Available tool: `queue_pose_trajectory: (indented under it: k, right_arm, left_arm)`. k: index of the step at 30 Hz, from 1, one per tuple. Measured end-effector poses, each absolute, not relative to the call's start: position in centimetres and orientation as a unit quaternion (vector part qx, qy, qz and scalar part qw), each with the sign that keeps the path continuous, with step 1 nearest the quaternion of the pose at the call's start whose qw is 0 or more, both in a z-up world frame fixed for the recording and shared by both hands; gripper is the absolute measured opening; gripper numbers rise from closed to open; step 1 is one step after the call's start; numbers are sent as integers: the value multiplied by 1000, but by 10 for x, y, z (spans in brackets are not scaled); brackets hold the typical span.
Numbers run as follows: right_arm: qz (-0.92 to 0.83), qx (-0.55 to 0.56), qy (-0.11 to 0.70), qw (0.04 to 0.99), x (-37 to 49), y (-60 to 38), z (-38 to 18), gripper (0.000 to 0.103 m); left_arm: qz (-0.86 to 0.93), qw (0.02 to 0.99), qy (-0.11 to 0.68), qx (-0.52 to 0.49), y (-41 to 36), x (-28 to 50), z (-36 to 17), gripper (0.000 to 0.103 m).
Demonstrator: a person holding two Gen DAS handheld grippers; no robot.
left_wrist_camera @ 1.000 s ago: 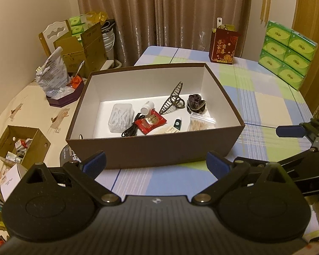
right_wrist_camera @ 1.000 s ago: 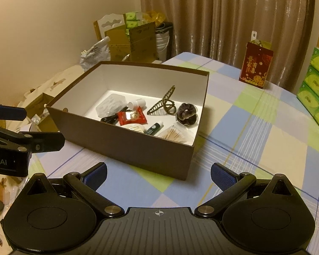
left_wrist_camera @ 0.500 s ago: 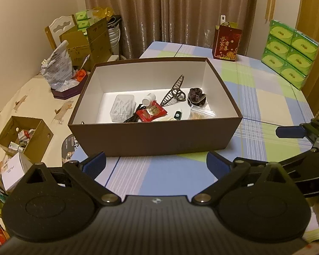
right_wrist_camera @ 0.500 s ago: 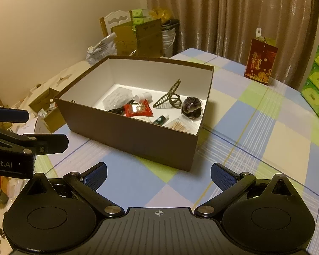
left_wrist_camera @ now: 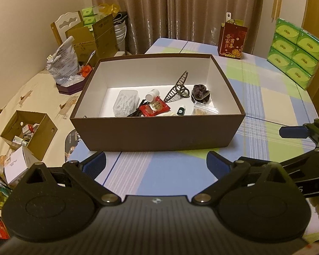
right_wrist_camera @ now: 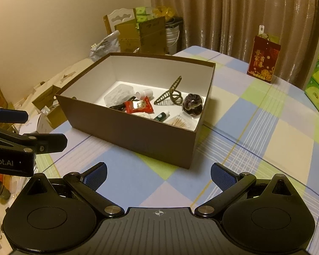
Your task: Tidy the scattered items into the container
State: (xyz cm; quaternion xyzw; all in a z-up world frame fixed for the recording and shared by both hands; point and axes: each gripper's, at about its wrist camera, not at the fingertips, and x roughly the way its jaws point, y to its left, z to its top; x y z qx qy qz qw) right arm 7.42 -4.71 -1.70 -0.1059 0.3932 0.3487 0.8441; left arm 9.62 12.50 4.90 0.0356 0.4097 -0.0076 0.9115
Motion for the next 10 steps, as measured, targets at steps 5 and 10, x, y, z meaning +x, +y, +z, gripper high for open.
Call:
queue_pose_trajectory:
  k: [5, 10]
  right_arm:
    - [353, -107, 392, 843, 77, -49, -17, 101]
    - [359, -108, 391, 840, 79, -48, -18, 101]
  left_arm:
    - [-1, 911, 411, 32, 123, 96, 48, 99]
    - [2, 911, 411, 28, 122, 96, 48, 99]
